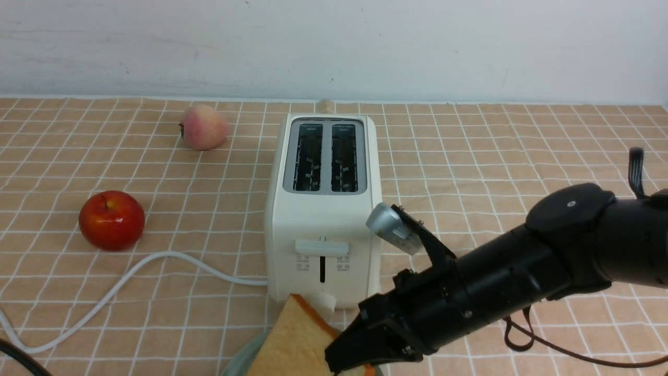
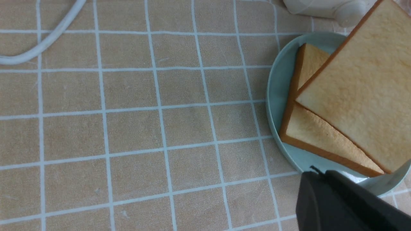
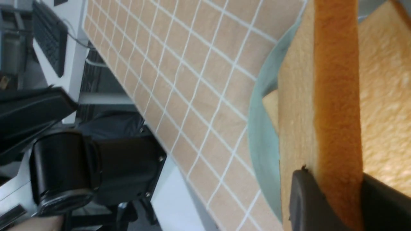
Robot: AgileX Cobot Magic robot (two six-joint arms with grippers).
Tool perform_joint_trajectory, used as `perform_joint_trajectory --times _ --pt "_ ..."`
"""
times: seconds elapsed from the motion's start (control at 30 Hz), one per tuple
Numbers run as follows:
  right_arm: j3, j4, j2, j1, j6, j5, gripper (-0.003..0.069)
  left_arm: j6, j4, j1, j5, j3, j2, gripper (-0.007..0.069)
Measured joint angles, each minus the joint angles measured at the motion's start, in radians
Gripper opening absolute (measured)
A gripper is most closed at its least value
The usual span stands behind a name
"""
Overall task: Take toasted bread from bread machine on light coffee tablecloth place on plate.
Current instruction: 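Place the held slice of bread on top of the slice on the plate with the right gripper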
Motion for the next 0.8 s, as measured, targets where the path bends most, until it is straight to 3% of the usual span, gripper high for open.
perform_joint_trajectory --times 0.17,0.37,0.57,0.67,0.7,0.8 --pt "0.0 -0.032 0.0 0.0 0.0 -0.048 0.0286 0.0 -0.003 0.0 0.0 0.0 0.0 -0.0014" --pt "0.0 -0.129 0.0 0.004 0.064 -0.049 0.0371 0.0 -0.013 0.0 0.0 0.0 0.0 -0.0014" --pt "-0.035 -0.404 -0.002 -0.009 0.212 0.002 0.043 0.0 -0.021 0.0 0.001 0.0 0.0 -0.0014" --pt "-0.132 -0.632 -0.034 -0.038 0.38 0.096 0.0449 0.0 -0.021 0.0 0.007 0.0 0.0 -0.0014" --pt "-0.138 -0.646 -0.039 -0.04 0.39 0.11 0.045 0.0 -0.021 0.0 0.007 0.0 0.0 -0.0014" --pt "-0.268 -0.902 -0.102 -0.055 0.533 0.26 0.044 0.001 -0.021 0.0 0.007 0.0 0.0 -0.0013"
